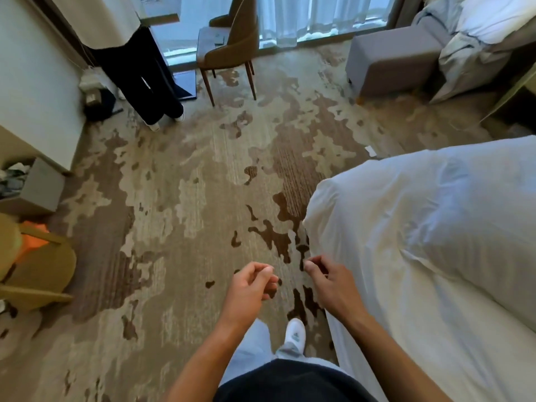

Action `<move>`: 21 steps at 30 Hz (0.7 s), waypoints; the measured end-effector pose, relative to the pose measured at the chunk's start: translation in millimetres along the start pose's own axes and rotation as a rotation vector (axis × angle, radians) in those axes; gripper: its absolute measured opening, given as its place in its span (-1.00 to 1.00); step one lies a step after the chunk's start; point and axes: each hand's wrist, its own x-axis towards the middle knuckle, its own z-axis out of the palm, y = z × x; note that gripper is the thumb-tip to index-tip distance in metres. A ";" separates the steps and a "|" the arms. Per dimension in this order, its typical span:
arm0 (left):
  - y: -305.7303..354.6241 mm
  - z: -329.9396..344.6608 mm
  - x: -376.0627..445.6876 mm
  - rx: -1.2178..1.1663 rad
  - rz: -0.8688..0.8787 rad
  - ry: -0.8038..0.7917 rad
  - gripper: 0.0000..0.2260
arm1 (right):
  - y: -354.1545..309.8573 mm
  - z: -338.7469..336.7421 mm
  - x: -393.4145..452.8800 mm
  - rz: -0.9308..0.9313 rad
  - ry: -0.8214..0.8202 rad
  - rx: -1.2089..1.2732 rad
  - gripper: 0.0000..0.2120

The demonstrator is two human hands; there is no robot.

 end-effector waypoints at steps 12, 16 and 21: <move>142.4 -7.6 321.8 0.068 0.024 -0.205 -0.84 | -90.3 -47.9 296.0 0.107 0.209 -0.057 -0.85; 219.8 25.0 413.4 0.144 0.060 -0.402 -0.87 | -105.4 -76.9 347.9 0.283 0.327 -0.014 -0.85; 302.4 101.4 509.9 0.229 0.103 -0.612 -0.86 | -107.7 -120.4 402.0 0.434 0.511 0.062 -0.86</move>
